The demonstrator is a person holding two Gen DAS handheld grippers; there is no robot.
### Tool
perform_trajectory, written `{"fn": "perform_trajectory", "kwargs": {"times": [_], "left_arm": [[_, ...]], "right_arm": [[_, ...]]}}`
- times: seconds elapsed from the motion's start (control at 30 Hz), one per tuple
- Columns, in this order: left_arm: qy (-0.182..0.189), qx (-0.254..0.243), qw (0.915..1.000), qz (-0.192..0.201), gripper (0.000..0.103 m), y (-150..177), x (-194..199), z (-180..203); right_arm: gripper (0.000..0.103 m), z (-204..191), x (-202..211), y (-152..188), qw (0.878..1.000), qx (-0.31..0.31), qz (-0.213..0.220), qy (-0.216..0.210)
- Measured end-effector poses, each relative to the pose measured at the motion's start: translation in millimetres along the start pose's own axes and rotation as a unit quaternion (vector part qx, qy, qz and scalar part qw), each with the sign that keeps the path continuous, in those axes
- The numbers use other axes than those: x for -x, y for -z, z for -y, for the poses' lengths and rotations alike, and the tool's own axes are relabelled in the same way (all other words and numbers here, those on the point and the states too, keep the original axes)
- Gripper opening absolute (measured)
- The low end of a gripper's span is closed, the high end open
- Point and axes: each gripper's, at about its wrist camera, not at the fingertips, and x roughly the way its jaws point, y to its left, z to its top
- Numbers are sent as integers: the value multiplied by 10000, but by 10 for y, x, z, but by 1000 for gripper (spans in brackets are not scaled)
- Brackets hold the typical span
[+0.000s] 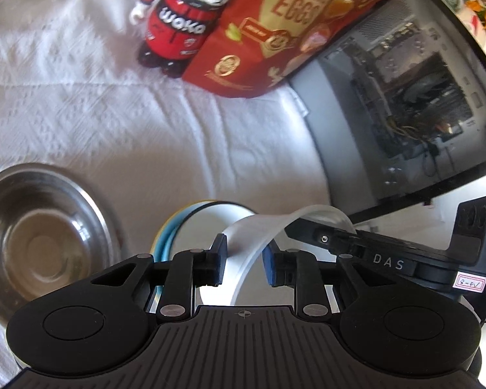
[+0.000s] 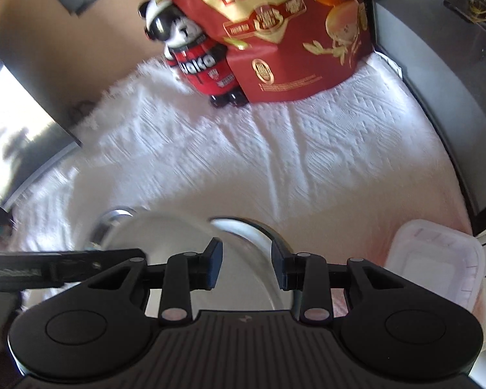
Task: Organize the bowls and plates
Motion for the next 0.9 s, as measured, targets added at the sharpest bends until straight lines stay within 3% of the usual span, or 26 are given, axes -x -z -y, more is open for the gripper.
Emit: {"fn": "perform_trajectory", "kwargs": {"times": [0.17,0.3,0.4,0.53,0.77,0.9], "left_arm": [[103,-44,9999,-65,25,-29,-16,23],[-289,-162,9995,-19,24,-81,-232,-106],[-579,-44,9983,-85,23,-97,-326,-236],[-595,-118,9982,-13,23,-47,-274,-246],[-861,-276,9959,-3,23,28,-283,-190],[-910,-201,9956,-31,23,42,-300,-224]], "right_arm": [[33,-26,136,-6,9998,14,166,71],[33,-51,6,-10,9996,165,161,169],[35,-118,-195,-2,9957,446,115,804],[35,-169,-149,89,9944,733,177,741],[36,-15,-219,137,9950,539,-32,842],[43,43,-268,177,9941,530,-83,942]]}}
